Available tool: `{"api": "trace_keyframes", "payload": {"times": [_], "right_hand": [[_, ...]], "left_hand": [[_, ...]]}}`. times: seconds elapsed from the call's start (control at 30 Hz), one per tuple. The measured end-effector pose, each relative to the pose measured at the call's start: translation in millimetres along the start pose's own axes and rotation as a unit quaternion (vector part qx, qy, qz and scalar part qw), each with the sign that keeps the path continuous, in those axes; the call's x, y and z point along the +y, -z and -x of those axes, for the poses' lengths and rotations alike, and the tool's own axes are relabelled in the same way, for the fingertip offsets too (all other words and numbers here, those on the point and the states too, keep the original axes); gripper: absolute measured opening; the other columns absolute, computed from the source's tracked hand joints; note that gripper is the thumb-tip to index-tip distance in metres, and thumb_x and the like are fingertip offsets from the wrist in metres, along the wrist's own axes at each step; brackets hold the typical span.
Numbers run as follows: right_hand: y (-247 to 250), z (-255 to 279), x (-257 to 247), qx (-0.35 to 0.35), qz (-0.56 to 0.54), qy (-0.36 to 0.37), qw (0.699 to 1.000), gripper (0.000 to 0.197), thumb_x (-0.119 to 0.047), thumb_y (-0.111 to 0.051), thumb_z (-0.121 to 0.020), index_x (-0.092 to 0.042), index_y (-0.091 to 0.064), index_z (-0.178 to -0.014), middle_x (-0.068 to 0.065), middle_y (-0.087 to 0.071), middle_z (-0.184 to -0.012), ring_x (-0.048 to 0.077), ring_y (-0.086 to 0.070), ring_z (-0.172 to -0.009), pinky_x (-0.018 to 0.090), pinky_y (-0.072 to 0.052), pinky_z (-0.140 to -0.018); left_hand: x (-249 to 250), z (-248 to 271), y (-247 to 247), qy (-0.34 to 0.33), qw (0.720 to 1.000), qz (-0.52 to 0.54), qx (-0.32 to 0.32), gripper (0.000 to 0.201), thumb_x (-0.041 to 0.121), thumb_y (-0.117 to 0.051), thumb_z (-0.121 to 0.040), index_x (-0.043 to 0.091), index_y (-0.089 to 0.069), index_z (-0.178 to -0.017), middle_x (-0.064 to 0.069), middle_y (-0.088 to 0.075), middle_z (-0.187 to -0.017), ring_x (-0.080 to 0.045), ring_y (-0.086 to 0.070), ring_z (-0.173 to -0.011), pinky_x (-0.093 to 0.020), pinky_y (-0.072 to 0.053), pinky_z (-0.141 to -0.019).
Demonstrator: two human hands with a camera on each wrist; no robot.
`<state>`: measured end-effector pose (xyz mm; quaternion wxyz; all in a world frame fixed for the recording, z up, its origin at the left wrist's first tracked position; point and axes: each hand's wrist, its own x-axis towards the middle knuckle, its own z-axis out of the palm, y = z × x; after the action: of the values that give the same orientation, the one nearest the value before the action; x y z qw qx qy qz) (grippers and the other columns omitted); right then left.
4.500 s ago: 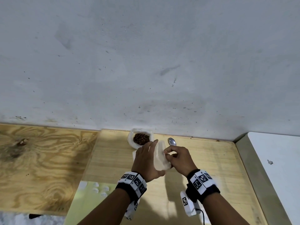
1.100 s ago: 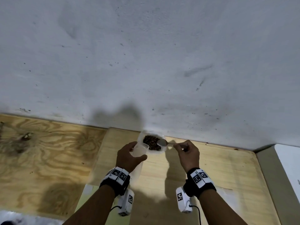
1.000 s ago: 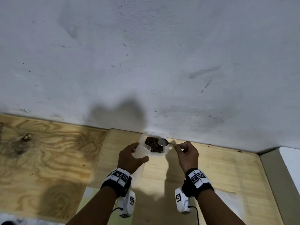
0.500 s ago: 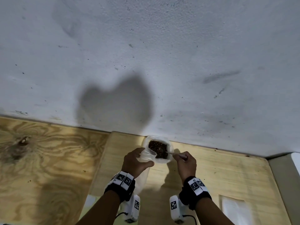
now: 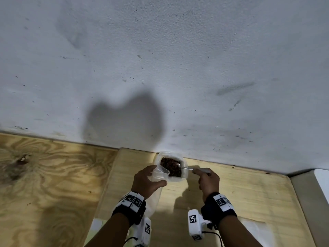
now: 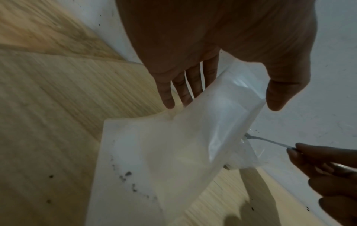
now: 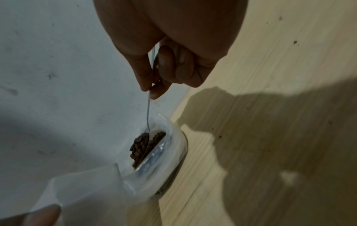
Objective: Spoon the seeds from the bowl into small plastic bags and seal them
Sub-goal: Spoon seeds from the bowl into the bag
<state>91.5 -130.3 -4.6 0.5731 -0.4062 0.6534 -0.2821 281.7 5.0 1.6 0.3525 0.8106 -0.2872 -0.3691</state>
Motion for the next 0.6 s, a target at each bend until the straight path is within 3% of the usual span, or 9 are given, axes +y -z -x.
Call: {"api": "trace_keyframes", "payload": {"times": [0.17, 0.33, 0.43, 0.53, 0.6], "right_hand": [[14.5, 11.9, -17.5, -0.01, -0.022, 0.028, 0.999, 0.016, -0.007, -0.077, -0.078, 0.007, -0.069, -0.082, 0.006, -0.049, -0.058, 0.018, -0.038, -0.05, 0.029, -0.032, -0.052], [28.7, 26.5, -33.9, -0.05, -0.048, 0.057, 0.996, 0.011, -0.005, -0.074, -0.081, -0.003, -0.069, -0.071, 0.01, -0.049, -0.063, 0.017, -0.032, -0.046, 0.024, -0.026, -0.044], [31.5, 36.5, -37.4, -0.076, -0.041, 0.09, 0.992, 0.011, -0.004, -0.075, -0.079, 0.004, -0.069, -0.075, 0.011, -0.052, -0.06, 0.018, -0.033, -0.048, 0.022, -0.027, -0.042], [26.8, 44.2, -36.2, -0.092, -0.022, 0.121, 0.988, 0.021, -0.004, -0.077, -0.075, 0.011, -0.063, -0.077, 0.011, -0.051, -0.063, 0.017, -0.036, -0.051, 0.024, -0.031, -0.049], [21.8, 48.4, -35.2, -0.097, 0.003, 0.155, 0.983, 0.02, -0.005, -0.08, -0.074, 0.002, -0.061, -0.069, 0.003, -0.053, -0.058, 0.014, -0.042, -0.051, 0.027, -0.035, -0.055]], "left_hand": [[-1.2, 10.6, -2.8, -0.021, 1.0, -0.011, 0.016, 0.078, 0.035, -0.091, -0.055, 0.024, -0.06, -0.126, 0.008, -0.061, -0.115, -0.008, -0.058, -0.099, -0.019, -0.044, -0.085], [-0.8, 21.2, -5.7, -0.036, 0.999, -0.01, 0.027, 0.079, 0.035, -0.092, -0.052, 0.024, -0.061, -0.124, 0.01, -0.061, -0.114, -0.007, -0.058, -0.099, -0.017, -0.042, -0.083], [2.8, 29.1, -7.1, -0.049, 0.998, -0.008, 0.032, 0.078, 0.034, -0.092, -0.052, 0.027, -0.061, -0.123, 0.013, -0.06, -0.112, -0.006, -0.057, -0.099, -0.012, -0.039, -0.079], [6.7, 32.8, -10.1, -0.061, 0.998, -0.001, 0.035, 0.077, 0.035, -0.091, -0.05, 0.03, -0.061, -0.12, 0.014, -0.06, -0.11, -0.006, -0.057, -0.097, -0.012, -0.039, -0.078], [8.7, 33.5, -12.5, -0.061, 0.998, 0.003, 0.035, 0.079, 0.039, -0.089, -0.047, 0.027, -0.063, -0.12, 0.013, -0.06, -0.109, -0.007, -0.057, -0.096, -0.016, -0.041, -0.08]]}}
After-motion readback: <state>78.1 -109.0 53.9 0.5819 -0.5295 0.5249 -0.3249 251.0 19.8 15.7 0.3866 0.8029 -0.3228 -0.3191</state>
